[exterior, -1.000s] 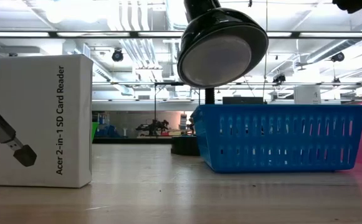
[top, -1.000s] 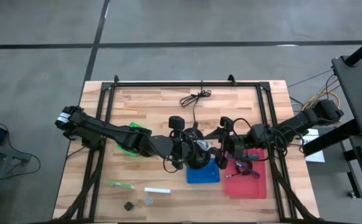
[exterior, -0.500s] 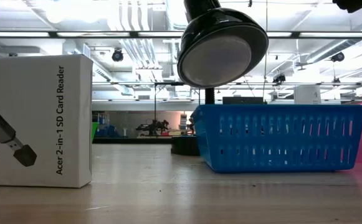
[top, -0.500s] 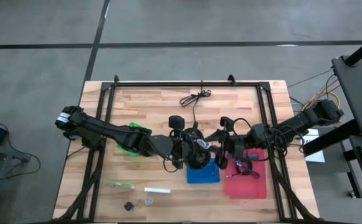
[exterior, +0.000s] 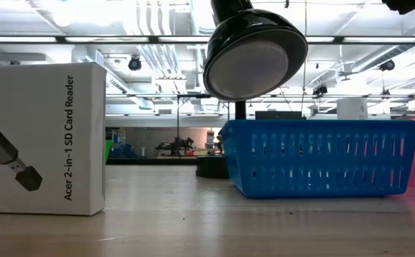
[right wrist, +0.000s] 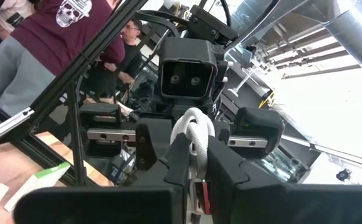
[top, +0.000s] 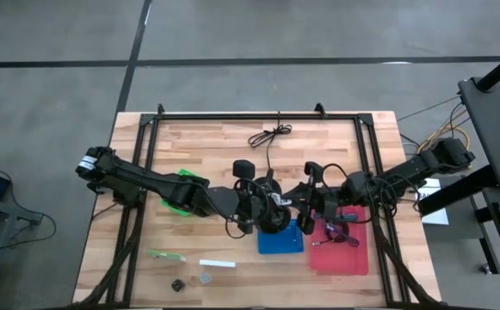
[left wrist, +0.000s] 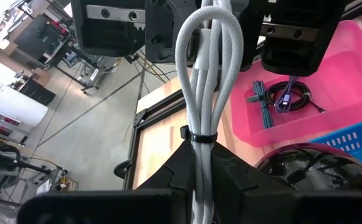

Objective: Pick and place items into bin
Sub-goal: Put the white charger cable into the pink bin

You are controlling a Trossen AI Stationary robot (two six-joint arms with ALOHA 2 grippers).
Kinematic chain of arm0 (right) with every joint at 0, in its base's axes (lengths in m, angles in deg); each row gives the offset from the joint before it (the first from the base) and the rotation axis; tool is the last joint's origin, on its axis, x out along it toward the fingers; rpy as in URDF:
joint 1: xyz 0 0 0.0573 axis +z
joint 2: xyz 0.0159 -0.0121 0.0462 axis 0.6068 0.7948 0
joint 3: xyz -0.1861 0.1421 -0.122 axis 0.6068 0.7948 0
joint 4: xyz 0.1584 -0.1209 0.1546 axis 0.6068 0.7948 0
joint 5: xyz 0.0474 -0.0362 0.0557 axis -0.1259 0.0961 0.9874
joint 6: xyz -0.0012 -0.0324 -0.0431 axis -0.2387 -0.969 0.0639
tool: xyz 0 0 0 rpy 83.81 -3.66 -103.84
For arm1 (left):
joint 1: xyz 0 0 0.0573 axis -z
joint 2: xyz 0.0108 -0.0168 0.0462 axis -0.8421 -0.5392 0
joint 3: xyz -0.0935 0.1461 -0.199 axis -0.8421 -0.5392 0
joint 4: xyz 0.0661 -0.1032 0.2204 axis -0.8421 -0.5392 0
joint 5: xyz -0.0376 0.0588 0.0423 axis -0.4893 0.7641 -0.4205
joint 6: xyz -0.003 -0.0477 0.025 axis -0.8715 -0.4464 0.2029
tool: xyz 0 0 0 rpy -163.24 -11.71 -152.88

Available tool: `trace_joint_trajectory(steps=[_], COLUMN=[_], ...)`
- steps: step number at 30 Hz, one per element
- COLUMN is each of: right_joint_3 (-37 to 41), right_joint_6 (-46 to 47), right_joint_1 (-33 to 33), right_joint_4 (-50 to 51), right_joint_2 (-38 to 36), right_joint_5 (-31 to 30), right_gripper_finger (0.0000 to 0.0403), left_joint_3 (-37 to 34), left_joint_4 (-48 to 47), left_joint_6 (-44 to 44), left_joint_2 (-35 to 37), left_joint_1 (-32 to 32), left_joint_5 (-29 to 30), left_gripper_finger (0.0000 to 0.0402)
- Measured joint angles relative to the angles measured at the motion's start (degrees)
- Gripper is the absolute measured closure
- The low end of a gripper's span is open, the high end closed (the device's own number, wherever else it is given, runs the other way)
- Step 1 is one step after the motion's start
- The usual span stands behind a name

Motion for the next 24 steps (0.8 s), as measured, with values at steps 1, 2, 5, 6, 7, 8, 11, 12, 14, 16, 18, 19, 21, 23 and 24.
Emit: trace_joint_trajectory(steps=[1, 2, 5, 6, 7, 8, 11, 12, 14, 16, 18, 19, 21, 23, 24], right_joint_3=[0.0, 0.0, 0.0, 0.0, 0.0, 0.0, 0.0, 0.0, 0.0, 0.0, 0.0, 0.0, 0.0, 0.0, 0.0], right_joint_6=[0.0, 0.0, -0.2, -0.2, -0.2, -0.1, -0.2, -0.2, -0.9, -1.5, -1.5, -1.5, -1.6, -1.7, -1.8], right_joint_1=[0.0, 0.0, 0.0, 0.0, 0.0, 0.0, 0.0, 0.0, 0.0, 0.0, 0.0, 0.0, -0.1, -0.1, 0.0], right_joint_4=[0.0, 0.0, 0.0, 0.0, 0.0, 0.0, 0.0, 0.0, 0.0, 0.0, -0.2, -0.1, 0.0, 0.0, 0.1], right_joint_2=[0.0, 0.0, 0.0, 0.0, -0.1, -0.2, -0.3, -0.3, -0.3, -0.6, -0.9, -1.1, -1.4, -1.6, -1.8], right_joint_5=[-0.1, -0.1, -0.1, -0.2, -0.3, -0.6, -2.6, -3.4, -4.3, -4.7, -5.0, -5.1, -5.5, -6.7, -7.7], right_gripper_finger=[0.0382, 0.0382, 0.0383, 0.0384, 0.0384, 0.0384, 0.0385, 0.0385, 0.0386, 0.0386, 0.0386, 0.0386, 0.0386, 0.0386, 0.0386], left_joint_3=[0.0, 0.0, 0.0, 0.0, 0.0, 0.0, 0.0, 0.0, 0.0, 0.0, 0.0, 0.0, -0.1, 0.0, 0.0], left_joint_4=[0.0, 0.0, 0.0, 0.0, 0.0, 0.0, -0.7, -1.1, -1.8, -2.4, -2.4, -2.3, -2.4, -2.5, -2.7], left_joint_6=[0.0, 0.0, 0.0, 0.0, 0.0, 0.0, 0.1, 0.1, 0.1, 0.1, 0.1, 0.1, 0.1, 0.1, 0.1], left_joint_2=[0.0, 0.0, 0.0, 0.0, 0.0, 0.0, 0.0, 0.0, 0.3, 0.8, 1.4, 1.6, 2.3, 2.6, 2.9], left_joint_1=[0.0, 0.0, 0.0, 0.0, 0.0, 0.0, 0.0, 0.1, 0.1, 0.2, 0.4, 0.4, 0.4, 0.4, 0.4], left_joint_5=[0.0, 0.0, 0.0, -0.1, -0.1, -0.1, 0.0, 0.1, 0.2, 0.6, 2.3, 3.0, 4.0, 4.5, 4.6], left_gripper_finger=[0.0376, 0.0372, 0.0356, 0.0349, 0.0343, 0.0337, 0.0318, 0.0311, 0.0297, 0.0285, 0.0274, 0.0270, 0.0263, 0.0258, 0.0256])
